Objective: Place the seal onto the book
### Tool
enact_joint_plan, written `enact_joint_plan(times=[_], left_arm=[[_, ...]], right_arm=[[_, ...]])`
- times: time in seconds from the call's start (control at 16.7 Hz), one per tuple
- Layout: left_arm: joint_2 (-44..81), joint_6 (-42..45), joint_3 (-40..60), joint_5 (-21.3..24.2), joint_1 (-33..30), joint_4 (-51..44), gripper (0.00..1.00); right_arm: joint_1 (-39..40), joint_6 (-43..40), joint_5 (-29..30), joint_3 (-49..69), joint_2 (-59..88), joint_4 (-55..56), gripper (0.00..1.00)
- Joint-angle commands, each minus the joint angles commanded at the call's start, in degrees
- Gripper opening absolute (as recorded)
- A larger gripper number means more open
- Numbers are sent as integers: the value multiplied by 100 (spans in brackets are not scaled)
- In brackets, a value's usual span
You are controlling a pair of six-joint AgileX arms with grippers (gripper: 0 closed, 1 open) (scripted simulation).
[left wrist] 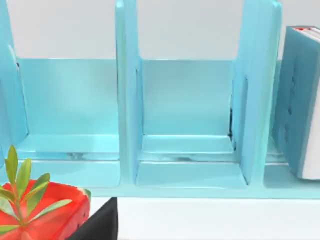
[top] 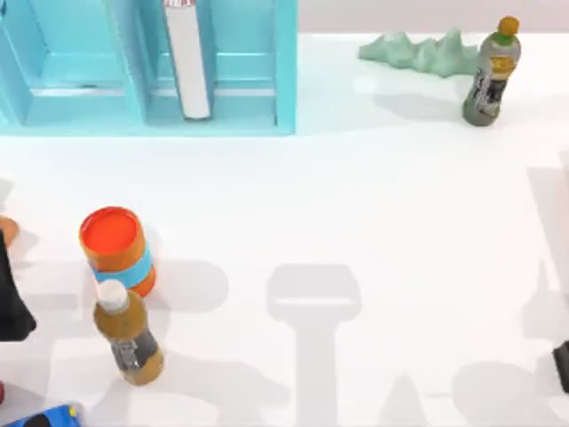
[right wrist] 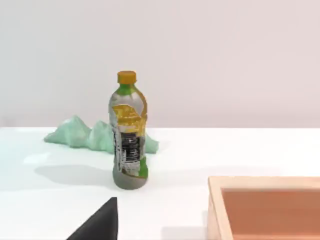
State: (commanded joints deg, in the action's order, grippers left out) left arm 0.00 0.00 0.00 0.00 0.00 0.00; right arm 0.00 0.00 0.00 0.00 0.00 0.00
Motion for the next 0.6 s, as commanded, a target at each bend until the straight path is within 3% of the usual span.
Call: enact_joint_plan(times=[0.3,0.6], left_arm=[[355,-35,188,-51,-129,148,100],[2150,-130,1025,-362,-615,809,100]], right_arm=[[0,0,0,0,0,0,100],[0,0,0,0,0,0,100]])
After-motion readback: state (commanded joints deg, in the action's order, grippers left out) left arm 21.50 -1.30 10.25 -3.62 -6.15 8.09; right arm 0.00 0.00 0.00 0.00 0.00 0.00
